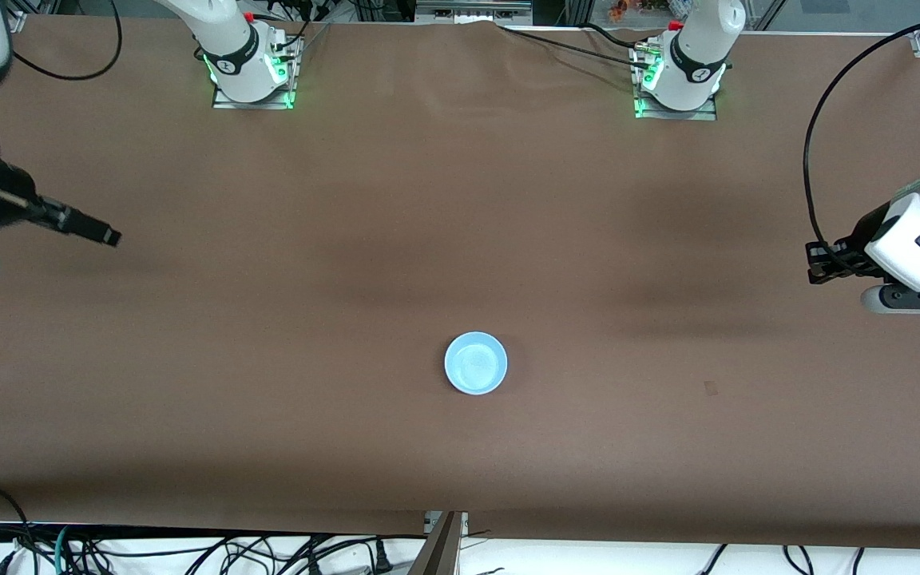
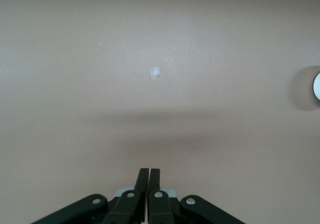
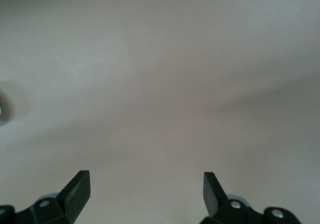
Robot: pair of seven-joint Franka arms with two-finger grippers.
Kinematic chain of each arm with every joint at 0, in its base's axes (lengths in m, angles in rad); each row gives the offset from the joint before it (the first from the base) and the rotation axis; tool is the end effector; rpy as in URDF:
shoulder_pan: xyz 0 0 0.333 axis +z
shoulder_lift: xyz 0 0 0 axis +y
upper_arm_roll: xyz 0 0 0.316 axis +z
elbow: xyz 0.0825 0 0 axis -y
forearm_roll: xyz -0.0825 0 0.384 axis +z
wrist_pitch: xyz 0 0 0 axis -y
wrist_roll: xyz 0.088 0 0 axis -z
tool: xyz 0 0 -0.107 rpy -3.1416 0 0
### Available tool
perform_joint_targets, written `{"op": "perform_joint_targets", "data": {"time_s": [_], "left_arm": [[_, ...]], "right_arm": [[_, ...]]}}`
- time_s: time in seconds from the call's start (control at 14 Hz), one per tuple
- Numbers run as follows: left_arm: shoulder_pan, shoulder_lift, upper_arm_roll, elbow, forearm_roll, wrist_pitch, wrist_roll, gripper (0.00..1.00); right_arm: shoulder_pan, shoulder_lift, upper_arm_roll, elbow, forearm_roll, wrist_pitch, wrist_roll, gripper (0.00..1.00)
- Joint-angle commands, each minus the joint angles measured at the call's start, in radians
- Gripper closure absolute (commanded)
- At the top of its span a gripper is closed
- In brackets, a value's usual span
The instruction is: Stack pink and blue bowls on white bowl
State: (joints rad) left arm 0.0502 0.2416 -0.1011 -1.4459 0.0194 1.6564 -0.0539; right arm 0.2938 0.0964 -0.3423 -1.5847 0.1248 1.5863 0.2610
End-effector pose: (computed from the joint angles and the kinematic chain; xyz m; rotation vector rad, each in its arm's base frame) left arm 0.6307 -0.0232 0.5483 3.1379 0.0057 -0.0472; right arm 0.5799 -0.0065 0.5680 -3.0173 0.4823 0.1504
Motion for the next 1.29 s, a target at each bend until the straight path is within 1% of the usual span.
{"op": "perform_joint_targets", "data": {"time_s": [0.0,0.07,0.14,0.21,0.36,0.64,0.93,1.07,1.21], "left_arm": [[0.011,-0.037,0.001,-0.025,-0.019,0.007,0.006,0.90],[0.013,-0.054,0.001,-0.021,-0.019,-0.006,0.006,0.90],[0.013,-0.057,0.001,-0.021,-0.019,-0.012,0.006,0.85],[0.010,-0.050,0.000,-0.024,-0.019,-0.006,0.006,0.83],[0.008,-0.022,0.000,-0.024,-0.021,0.005,0.006,0.83],[0.013,-0.010,0.000,-0.030,-0.022,0.014,0.008,0.83],[0.017,0.001,0.001,-0.030,-0.027,0.029,0.016,0.83],[0.017,0.001,0.001,-0.030,-0.027,0.029,0.016,0.77],[0.017,0.004,0.001,-0.030,-0.027,0.034,0.016,0.75]], "right_arm": [[-0.089,-0.107,0.134,-0.099,-0.069,0.011,-0.020,0.00],[-0.176,-0.115,0.237,-0.101,-0.071,0.005,-0.019,0.00],[-0.259,-0.122,0.326,-0.104,-0.071,0.006,-0.017,0.00],[-0.274,-0.126,0.351,-0.110,-0.071,0.006,-0.017,0.00],[-0.274,-0.115,0.355,-0.095,-0.070,0.004,-0.035,0.00],[-0.263,-0.086,0.368,-0.055,-0.054,0.009,-0.037,0.00],[-0.252,-0.086,0.371,-0.052,-0.063,0.008,-0.046,0.00],[-0.251,-0.086,0.371,-0.054,-0.066,0.006,-0.060,0.00],[-0.249,-0.084,0.371,-0.047,-0.066,0.008,-0.066,0.00]]}}
